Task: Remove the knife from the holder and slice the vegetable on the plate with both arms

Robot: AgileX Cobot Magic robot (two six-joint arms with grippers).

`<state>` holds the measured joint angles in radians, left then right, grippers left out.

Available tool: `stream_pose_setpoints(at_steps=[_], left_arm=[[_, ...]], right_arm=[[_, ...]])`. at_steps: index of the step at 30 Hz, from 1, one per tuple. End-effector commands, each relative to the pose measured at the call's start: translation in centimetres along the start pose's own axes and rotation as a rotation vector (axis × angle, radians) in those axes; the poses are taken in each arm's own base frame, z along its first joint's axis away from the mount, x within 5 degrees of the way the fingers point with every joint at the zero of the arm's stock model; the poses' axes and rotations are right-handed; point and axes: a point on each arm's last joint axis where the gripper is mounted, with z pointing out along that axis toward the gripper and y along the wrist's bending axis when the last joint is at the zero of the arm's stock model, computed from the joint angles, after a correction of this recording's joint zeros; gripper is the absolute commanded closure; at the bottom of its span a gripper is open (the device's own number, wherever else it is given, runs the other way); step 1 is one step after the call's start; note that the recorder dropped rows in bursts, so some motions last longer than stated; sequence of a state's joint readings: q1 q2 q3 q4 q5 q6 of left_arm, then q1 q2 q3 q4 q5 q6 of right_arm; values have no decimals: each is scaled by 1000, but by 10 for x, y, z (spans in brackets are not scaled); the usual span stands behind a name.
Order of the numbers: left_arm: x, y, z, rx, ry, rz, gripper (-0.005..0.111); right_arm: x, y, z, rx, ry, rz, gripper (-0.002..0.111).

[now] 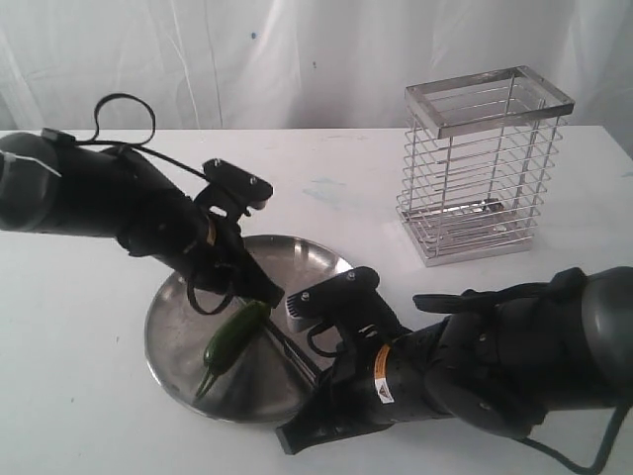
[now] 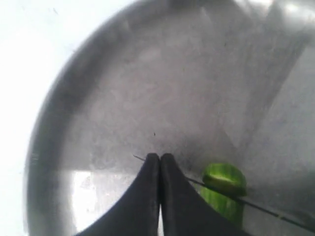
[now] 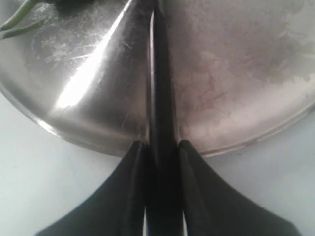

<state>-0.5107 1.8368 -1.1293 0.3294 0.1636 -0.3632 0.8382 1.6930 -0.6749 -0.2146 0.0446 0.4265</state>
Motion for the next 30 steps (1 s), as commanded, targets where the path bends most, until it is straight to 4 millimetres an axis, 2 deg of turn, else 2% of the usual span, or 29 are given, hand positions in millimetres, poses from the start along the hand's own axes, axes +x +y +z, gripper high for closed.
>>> stream_pose_setpoints(at_steps=[1,4,8,11,20,30], left_arm=[[-16,5,-25,-19,-32,-9,107],[-17,6,-30,-23,-13,-21,107],[-8,3,-29,-3,64,-10,107],[-2,-3,-28,68,106,20,107],[-3,-23,-37,292,97,46,107],[1,-23,-37,302,135,75,107]], right_arm=[[0,0,1,-1,-2,-4,108],[0,0,1,-1,-2,-4,108],[0,0,1,-2,-5,-5,108],[-1,0,1,-7,-15,-5,108],[-1,0,1,-8,-17,-5,108],[-1,0,1,-8,-17,-5,108]])
